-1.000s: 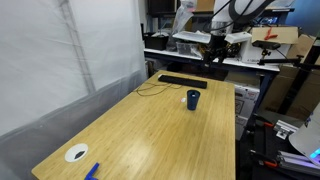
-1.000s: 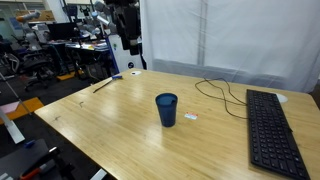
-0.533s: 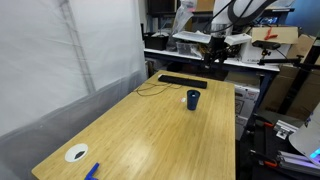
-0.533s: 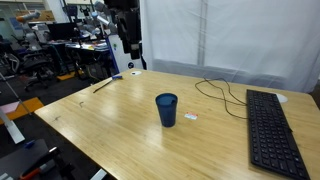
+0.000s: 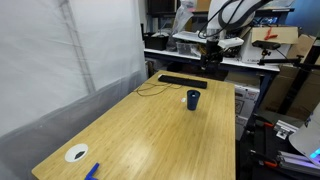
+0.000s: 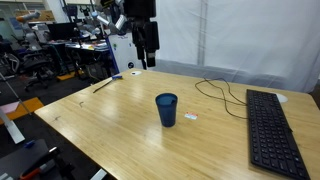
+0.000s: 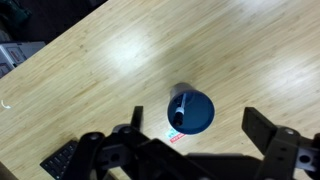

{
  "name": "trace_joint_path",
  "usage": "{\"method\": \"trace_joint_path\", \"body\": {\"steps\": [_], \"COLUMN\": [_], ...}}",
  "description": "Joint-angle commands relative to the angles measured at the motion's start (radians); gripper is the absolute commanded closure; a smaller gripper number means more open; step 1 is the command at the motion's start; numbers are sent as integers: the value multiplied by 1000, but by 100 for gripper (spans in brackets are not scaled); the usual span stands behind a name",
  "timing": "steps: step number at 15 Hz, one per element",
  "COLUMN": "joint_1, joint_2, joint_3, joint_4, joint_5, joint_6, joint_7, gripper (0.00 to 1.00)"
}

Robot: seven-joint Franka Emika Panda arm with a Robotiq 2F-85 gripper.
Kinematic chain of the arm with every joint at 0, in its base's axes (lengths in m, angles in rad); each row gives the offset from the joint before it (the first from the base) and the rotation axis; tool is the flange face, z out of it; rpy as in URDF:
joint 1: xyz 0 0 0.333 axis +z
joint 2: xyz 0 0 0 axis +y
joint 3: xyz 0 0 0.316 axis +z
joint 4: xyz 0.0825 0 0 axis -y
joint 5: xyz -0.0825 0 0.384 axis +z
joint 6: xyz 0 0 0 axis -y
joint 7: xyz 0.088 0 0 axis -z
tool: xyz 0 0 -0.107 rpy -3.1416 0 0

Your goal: Move the cup to the left

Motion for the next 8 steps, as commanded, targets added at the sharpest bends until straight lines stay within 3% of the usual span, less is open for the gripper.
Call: {"method": "trace_joint_path", "body": {"steps": [1, 8], "joint_1": [2, -3], "joint_2": [62, 207], "joint_3": [-12, -36], "joint_4": [49, 88], "joint_5": [9, 65], "joint_6": [30, 138], "joint_7": [-45, -102], "gripper": [0, 0]}}
